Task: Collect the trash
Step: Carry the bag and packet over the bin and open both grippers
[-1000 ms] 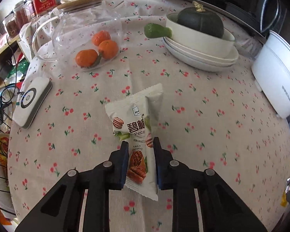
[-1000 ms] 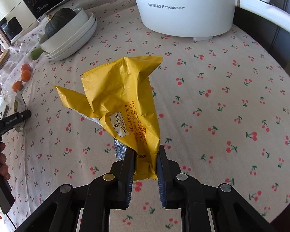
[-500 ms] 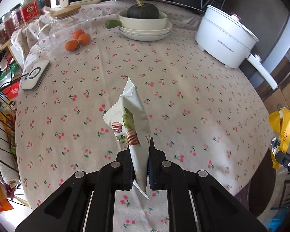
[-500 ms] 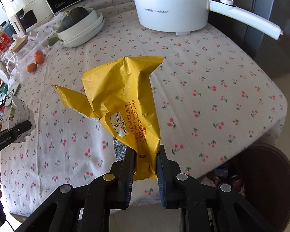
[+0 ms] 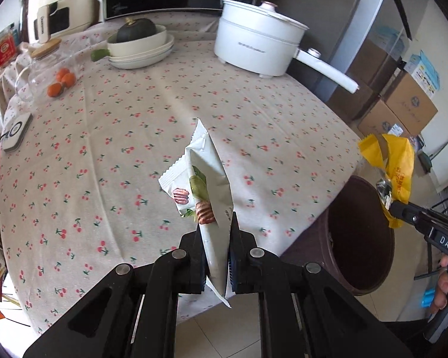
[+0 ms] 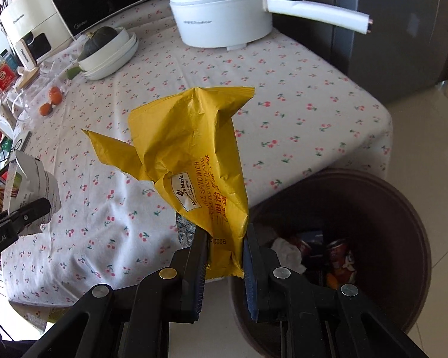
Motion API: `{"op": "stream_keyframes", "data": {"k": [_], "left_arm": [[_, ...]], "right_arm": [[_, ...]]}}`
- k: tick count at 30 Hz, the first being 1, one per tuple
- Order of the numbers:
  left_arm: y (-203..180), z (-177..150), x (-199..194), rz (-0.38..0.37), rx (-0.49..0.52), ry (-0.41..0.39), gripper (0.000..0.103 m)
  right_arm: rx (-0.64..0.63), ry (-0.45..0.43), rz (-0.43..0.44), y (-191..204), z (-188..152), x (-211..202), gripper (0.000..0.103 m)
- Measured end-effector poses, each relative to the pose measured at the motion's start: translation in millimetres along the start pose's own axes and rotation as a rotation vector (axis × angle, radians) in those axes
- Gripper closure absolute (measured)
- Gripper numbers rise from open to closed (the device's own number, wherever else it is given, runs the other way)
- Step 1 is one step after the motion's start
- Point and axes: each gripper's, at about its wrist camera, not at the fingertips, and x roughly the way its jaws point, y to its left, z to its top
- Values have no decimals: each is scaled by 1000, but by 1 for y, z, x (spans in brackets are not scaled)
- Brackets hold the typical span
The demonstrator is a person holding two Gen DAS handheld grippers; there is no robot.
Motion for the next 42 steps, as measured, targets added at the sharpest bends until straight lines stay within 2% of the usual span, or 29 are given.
{"op": "stream_keyframes", "data": {"k": [6,16,21,22,23,24,25,26,35,38,39,40,42], "left_arm": [[-58,-2,9,-93,90,16,92],[-166,-23,43,-217,266,76,92],[-199,-34,55,-253,331,79,88],[-203,-35,57,-250,342,80,82],[-206,-35,60,-235,351,87,68],[-207,-36,62,-216,353,88,61],[-207,-37,63,-201,351,84,46],[-206,-38,64,-193,343,80,37],[-178,-26,64,-172,256,97,31],[-170,-24,59,-162,246,89,30],[-167,-24,58,-157,244,86,30],[-164,-24,56,-152,241,84,30],[-158,-24,53,-143,238,82,29]], "right_arm": [[87,-5,-38,-46,-13,-14,83],[134,12,-101,-97,-41,-28,83],[179,19,-120,-121,-48,-32,83],[184,19,-123,-124,-49,-33,83],[187,19,-125,-125,-49,-34,82],[189,19,-125,-127,-49,-35,82],[190,18,-125,-129,-50,-35,82],[191,18,-126,-129,-50,-36,82],[182,20,-127,-124,-51,-34,82],[183,22,-128,-121,-50,-32,76],[189,17,-130,-121,-50,-32,71],[196,15,-135,-121,-50,-32,55],[210,15,-148,-121,-50,-33,36]]}}
